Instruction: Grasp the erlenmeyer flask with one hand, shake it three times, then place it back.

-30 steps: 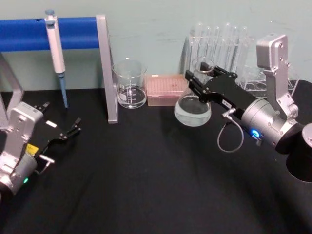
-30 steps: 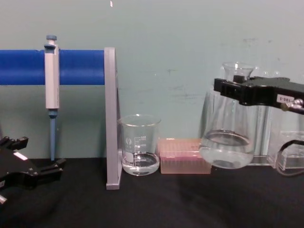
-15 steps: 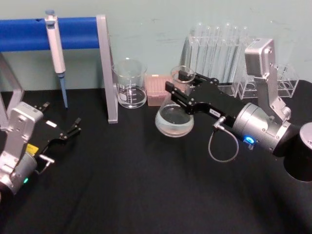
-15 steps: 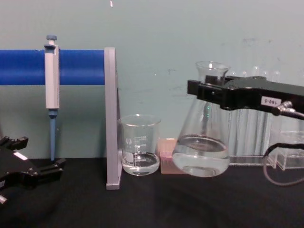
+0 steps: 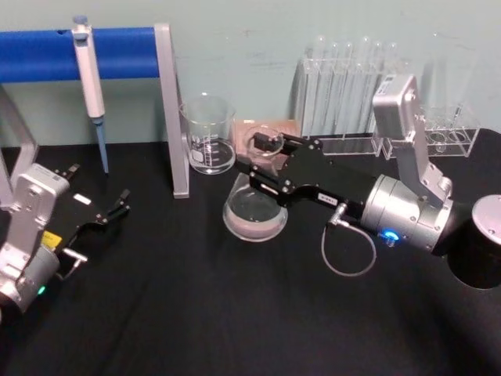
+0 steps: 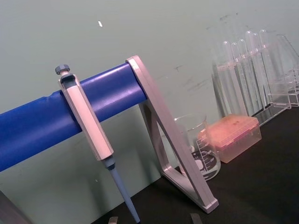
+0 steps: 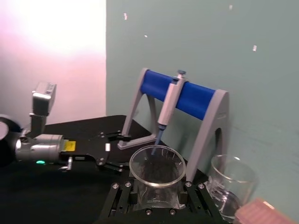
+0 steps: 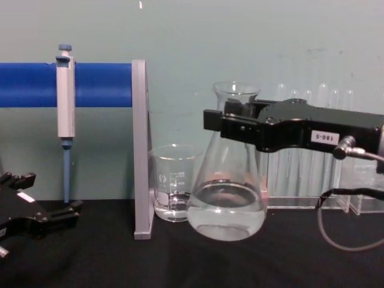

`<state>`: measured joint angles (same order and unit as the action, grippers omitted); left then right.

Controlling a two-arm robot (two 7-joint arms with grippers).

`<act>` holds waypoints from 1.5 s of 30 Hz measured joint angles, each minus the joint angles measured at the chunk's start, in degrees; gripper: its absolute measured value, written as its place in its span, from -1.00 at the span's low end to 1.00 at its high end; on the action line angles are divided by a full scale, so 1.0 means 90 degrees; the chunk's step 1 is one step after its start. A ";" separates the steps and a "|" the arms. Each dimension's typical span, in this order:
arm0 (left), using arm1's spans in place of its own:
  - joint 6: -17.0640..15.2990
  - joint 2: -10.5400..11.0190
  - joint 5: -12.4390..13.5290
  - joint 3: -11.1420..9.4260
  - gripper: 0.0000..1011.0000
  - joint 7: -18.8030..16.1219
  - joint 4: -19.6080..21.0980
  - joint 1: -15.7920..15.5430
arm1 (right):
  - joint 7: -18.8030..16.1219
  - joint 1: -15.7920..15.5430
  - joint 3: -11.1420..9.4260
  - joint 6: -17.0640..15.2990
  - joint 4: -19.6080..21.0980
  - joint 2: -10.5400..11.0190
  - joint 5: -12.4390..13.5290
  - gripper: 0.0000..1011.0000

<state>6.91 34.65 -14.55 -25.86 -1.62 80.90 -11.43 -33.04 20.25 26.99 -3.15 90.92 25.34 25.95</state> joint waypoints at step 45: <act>0.0000 0.0000 0.0000 0.0000 0.98 0.0000 0.0000 0.0000 | -0.0090 0.0324 0.0524 0.0524 -0.1248 -0.0347 -0.0060 -0.10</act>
<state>6.91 34.64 -14.55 -25.86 -1.62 80.90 -11.43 -33.85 23.17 31.71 1.56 79.68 22.21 25.41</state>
